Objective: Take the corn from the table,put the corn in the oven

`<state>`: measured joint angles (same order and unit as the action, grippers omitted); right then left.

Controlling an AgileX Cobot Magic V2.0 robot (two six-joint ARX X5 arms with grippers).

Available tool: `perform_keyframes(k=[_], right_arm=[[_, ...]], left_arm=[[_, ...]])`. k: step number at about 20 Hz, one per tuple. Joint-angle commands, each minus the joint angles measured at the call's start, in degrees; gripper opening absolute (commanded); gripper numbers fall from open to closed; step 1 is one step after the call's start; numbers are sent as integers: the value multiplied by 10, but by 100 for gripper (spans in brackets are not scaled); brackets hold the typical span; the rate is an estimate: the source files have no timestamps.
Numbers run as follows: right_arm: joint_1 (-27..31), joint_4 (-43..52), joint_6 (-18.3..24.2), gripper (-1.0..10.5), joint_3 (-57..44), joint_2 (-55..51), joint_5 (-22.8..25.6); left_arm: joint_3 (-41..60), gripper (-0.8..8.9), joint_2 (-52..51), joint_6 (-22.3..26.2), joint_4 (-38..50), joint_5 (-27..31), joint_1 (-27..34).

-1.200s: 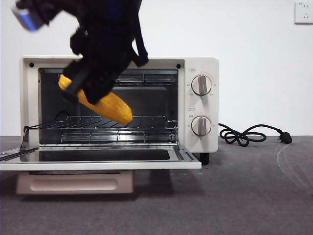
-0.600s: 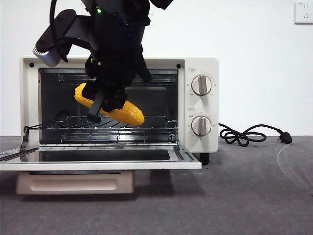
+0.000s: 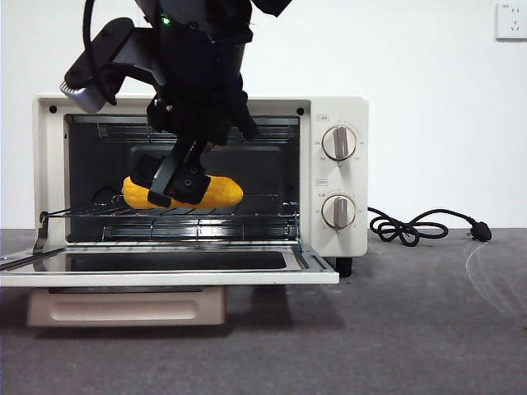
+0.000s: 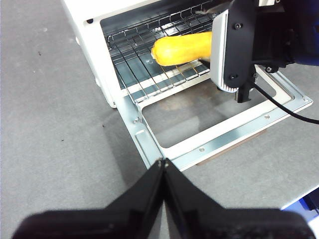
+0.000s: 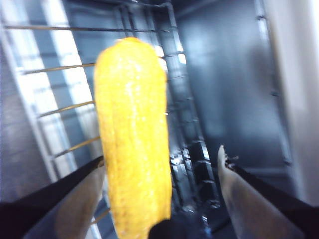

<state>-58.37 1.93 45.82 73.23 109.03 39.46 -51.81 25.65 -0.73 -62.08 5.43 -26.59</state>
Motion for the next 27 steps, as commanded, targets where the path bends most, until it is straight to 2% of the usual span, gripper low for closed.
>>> perform_keyframes(k=[1,10,17,20,21,23,24,27], right_arm=[[-14,17,-8,378,-1,4,20],[-68,15,-9,377,5,-3,87],[-142,0,-61,374,5,-85,136],[-175,-68,-118,365,5,-144,148],[-183,-108,-149,277,5,-166,153],[-197,-207,-220,77,5,-208,154],[-201,-255,-264,24,5,-227,154],[-204,-385,-379,-4,5,-282,149]], left_arm=[[0,-6,-2,-7,7,0,-1],[0,-6,-2,-7,15,0,-1],[0,-6,2,-5,70,1,-1],[0,-6,23,18,99,1,-1],[0,-6,34,26,108,1,-1],[0,-6,62,36,129,0,-1],[0,-6,78,42,142,-4,-1],[0,-7,135,57,188,-73,-1]])
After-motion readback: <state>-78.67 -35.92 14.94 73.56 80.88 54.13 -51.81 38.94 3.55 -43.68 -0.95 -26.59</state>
